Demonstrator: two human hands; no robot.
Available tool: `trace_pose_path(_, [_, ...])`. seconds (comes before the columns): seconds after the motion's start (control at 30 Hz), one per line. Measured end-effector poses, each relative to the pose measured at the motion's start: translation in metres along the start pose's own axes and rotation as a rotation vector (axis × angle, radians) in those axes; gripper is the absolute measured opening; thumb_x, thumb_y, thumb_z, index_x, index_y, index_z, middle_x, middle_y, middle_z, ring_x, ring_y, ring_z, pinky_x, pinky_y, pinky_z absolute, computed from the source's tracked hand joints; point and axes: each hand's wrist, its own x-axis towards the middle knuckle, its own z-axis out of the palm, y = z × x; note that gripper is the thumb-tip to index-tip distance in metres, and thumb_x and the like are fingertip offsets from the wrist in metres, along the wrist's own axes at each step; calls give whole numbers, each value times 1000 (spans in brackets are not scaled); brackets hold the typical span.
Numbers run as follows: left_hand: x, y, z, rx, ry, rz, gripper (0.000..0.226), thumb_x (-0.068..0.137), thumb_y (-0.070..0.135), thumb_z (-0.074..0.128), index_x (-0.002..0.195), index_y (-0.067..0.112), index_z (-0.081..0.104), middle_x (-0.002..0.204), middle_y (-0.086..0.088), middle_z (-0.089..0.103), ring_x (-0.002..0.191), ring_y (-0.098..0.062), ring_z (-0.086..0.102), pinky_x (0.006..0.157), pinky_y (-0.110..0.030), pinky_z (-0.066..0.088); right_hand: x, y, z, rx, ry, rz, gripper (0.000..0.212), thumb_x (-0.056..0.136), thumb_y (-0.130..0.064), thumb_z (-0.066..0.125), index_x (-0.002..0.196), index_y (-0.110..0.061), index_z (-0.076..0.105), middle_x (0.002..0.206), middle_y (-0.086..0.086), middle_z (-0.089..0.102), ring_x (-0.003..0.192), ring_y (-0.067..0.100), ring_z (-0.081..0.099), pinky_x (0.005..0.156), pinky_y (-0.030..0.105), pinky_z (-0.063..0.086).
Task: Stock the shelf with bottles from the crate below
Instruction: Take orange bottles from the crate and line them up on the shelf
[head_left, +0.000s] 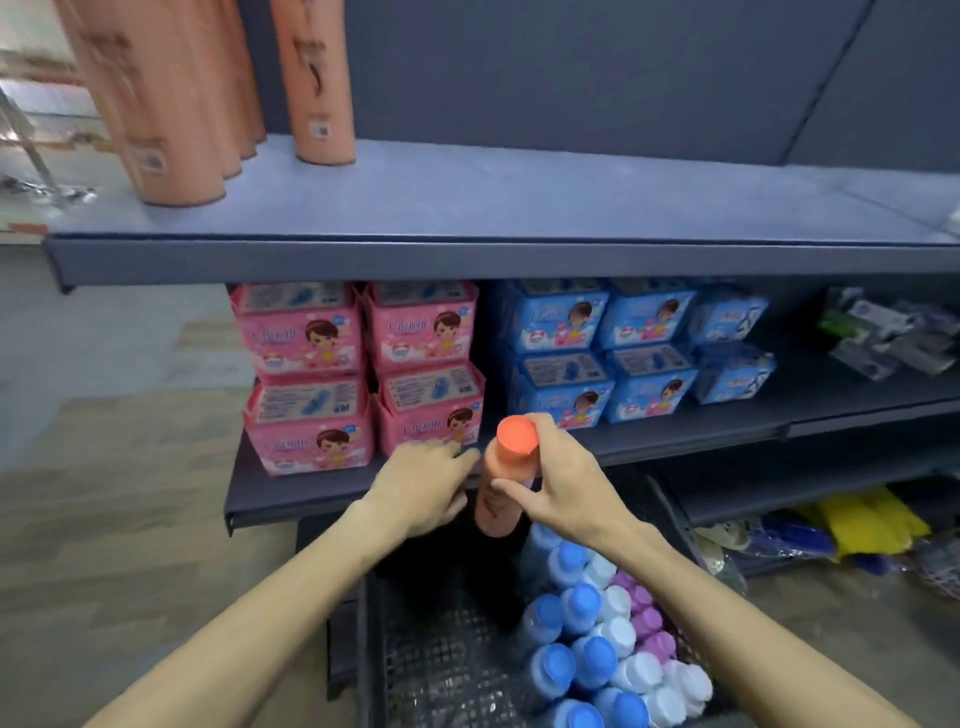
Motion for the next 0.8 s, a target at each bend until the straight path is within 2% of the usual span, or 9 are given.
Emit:
trace_pose_path(0.1, [-3,-11,-30,77,58,69,38,63,38,75,90,17,59,76,-1,62,65,-26,63,52,-32,47,11,-21,-19,-26,16,-56,57,79,-40,77,121,-19,45,104,-2,61,93,23,58,78,35,46])
trace_pose_path(0.2, [-6,-20,-56,94,207,105,29,63,36,69,81,17,56,66,2,57,56,-23,59,46,-28,41,22,-39,-38,18,60,-60,58,79,-40,79,121,-19,45,102,-6,64,87,16,60,73,27,44])
trace_pose_path(0.3, [-6,-25,-80,104,300,104,19,72,36,52,74,17,53,63,2,55,53,-22,57,45,-28,38,29,-56,-55,60,77,-89,58,79,-42,79,122,-20,45,106,-7,65,92,13,62,78,29,48])
trace_pose_path(0.4, [-5,-23,-100,99,354,108,25,76,36,41,68,16,53,61,0,56,51,-25,57,42,-30,41,32,-68,-74,61,86,-130,58,79,-43,79,121,-22,45,109,-7,65,99,14,64,84,36,51])
trace_pose_path(0.57, [1,-19,-153,191,438,114,28,79,37,39,74,16,57,63,1,55,53,-25,58,42,-30,37,42,-86,-130,93,91,-194,58,78,-42,82,122,-23,48,106,-14,67,92,5,64,81,27,51])
trace_pose_path(0.63, [4,-18,-177,222,471,102,28,81,38,41,78,17,59,67,2,55,56,-24,58,43,-30,37,51,-94,-155,134,98,-202,58,77,-40,83,122,-24,50,107,-18,67,96,0,65,84,24,53])
trace_pose_path(0.7, [8,-20,-201,240,495,82,26,81,39,43,81,17,58,70,3,56,60,-23,58,43,-32,40,63,-104,-178,183,119,-212,59,76,-39,84,123,-23,53,109,-18,68,99,-2,65,86,25,55])
trace_pose_path(0.8, [13,-26,-237,249,555,27,33,78,40,35,84,16,57,71,3,56,62,-25,59,42,-30,36,85,-121,-206,235,166,-236,56,76,-37,84,124,-23,58,111,-14,70,99,0,67,87,26,57])
